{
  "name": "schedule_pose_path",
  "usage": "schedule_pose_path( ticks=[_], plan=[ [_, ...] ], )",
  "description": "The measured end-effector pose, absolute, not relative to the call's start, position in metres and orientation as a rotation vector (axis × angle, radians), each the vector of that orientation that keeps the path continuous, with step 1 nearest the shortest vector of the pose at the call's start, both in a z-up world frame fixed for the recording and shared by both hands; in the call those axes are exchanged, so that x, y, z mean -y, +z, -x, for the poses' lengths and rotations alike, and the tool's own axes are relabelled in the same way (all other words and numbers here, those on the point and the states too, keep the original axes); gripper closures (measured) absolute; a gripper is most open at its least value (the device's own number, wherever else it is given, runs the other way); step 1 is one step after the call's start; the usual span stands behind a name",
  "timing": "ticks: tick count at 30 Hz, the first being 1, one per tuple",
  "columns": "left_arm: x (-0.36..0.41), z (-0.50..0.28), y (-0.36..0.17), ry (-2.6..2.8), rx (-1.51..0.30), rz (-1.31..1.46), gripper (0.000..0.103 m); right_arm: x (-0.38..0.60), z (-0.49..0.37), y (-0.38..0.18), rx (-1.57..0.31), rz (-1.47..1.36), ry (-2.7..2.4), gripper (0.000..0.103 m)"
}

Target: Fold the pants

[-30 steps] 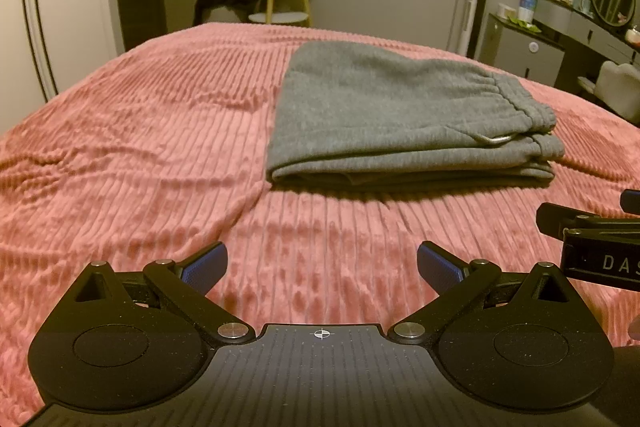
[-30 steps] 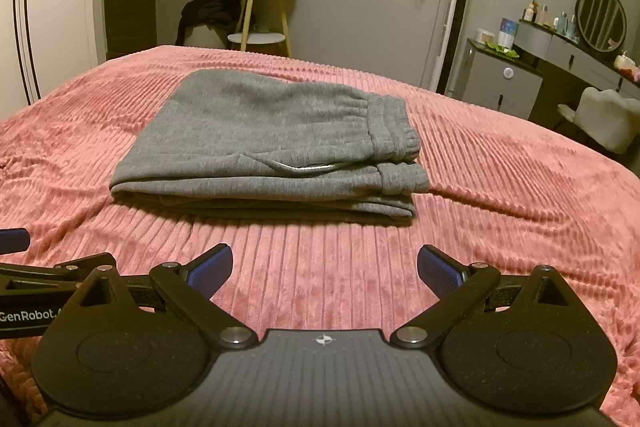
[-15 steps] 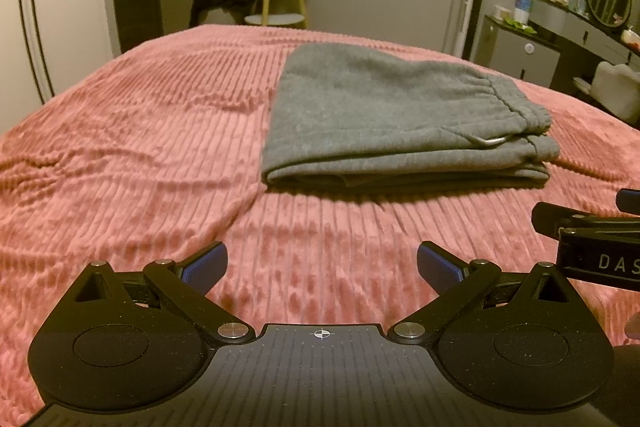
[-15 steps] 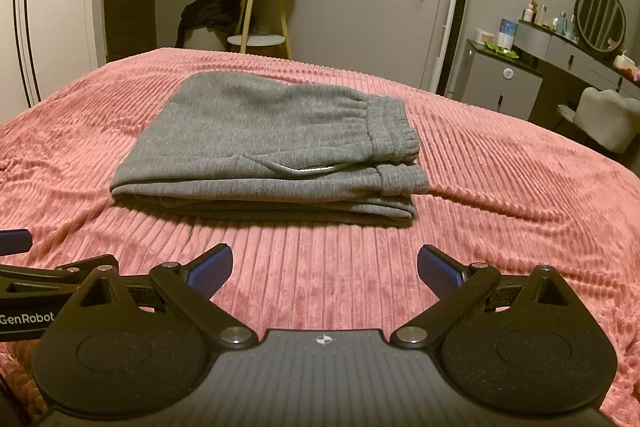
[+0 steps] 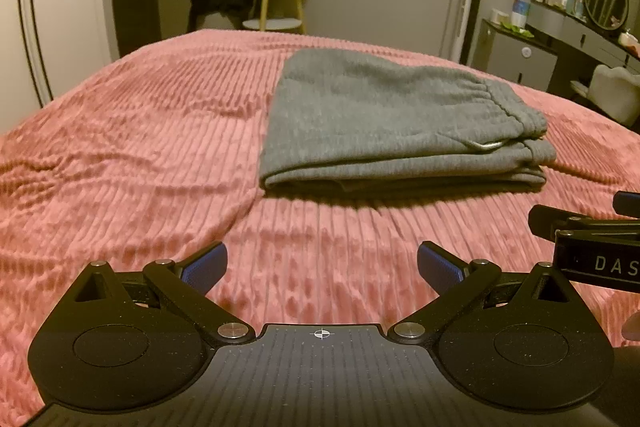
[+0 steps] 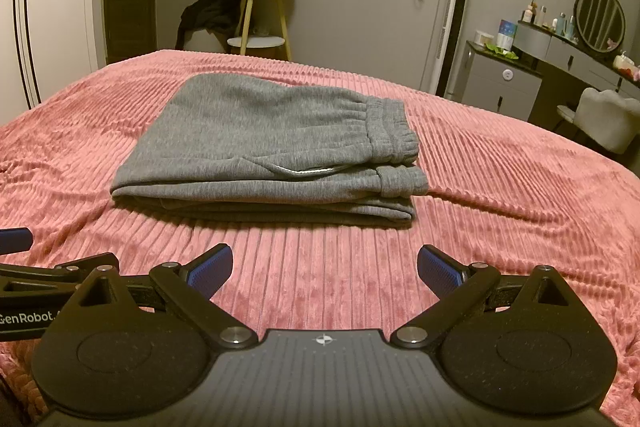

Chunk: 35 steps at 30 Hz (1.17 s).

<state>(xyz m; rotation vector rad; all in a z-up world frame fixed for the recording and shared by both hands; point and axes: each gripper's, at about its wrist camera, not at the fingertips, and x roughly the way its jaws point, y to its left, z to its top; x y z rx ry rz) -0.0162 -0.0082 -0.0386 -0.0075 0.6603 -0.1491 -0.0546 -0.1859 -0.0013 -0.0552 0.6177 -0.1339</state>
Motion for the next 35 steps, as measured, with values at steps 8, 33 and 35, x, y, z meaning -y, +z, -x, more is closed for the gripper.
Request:
schedule_pose_path(
  ticks=[8,33,35],
  plan=[
    [0.009,0.016,-0.038,-0.142,-0.658,0.000,0.000,0.186,0.055,0.000,-0.616,0.051,-0.135,0.004],
    [0.006,0.017,-0.039,-0.160,-0.625,0.026,0.000,0.186,0.055,-0.002,-0.622,0.027,-0.142,0.004],
    [0.006,0.017,-0.039,-0.161,-0.625,0.033,0.000,0.186,0.055,-0.003,-0.622,0.026,-0.142,0.004]
  ],
)
